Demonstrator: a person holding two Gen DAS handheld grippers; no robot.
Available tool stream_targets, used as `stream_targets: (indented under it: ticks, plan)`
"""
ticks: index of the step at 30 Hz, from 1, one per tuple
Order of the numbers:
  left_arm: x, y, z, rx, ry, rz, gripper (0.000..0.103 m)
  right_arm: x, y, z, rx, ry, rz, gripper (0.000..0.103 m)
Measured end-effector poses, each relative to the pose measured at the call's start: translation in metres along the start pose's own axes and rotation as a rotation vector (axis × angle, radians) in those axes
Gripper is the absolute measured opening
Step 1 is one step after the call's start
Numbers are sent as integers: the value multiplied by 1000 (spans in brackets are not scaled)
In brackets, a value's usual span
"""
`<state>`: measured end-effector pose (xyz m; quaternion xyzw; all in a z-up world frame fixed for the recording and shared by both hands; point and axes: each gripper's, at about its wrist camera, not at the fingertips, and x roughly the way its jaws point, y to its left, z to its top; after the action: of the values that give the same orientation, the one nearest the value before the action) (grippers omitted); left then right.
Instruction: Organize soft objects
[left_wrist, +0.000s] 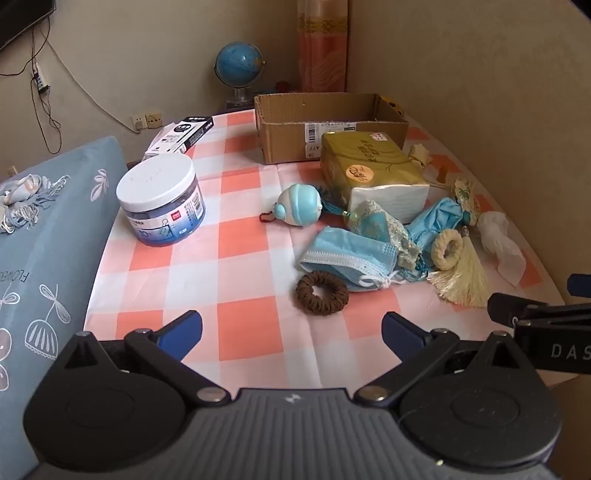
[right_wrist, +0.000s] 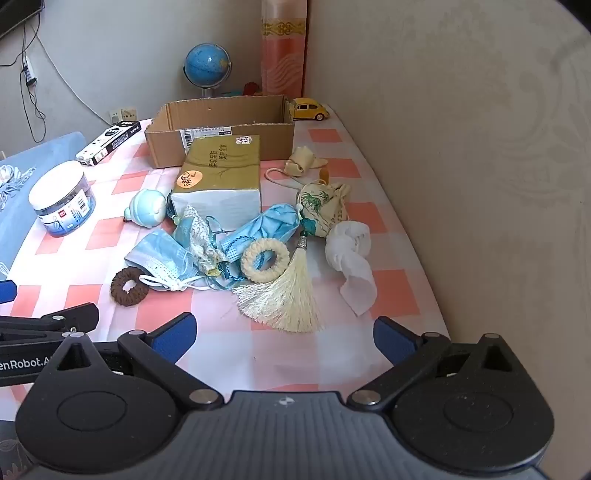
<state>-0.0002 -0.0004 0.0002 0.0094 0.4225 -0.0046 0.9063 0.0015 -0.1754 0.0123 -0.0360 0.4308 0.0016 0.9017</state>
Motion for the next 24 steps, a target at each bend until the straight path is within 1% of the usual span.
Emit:
stream_targets:
  ticks: [9, 10, 14, 17, 24]
  plan:
    - [-6, 4, -2, -10, -17, 5, 103, 0, -2, -2, -8, 1, -9, 103]
    - [-3, 0, -1, 3, -6, -6, 103, 0, -1, -1, -9, 2, -8, 103]
    - [-5, -2, 0, 5, -4, -6, 103, 2, 4, 2, -5, 3, -4, 103]
    - [-2, 2, 1, -11, -3, -9, 103, -1, 0, 1, -1, 1, 4, 103]
    - [-2, 2, 2, -14, -5, -9, 103, -1, 0, 1, -2, -2, 2, 103]
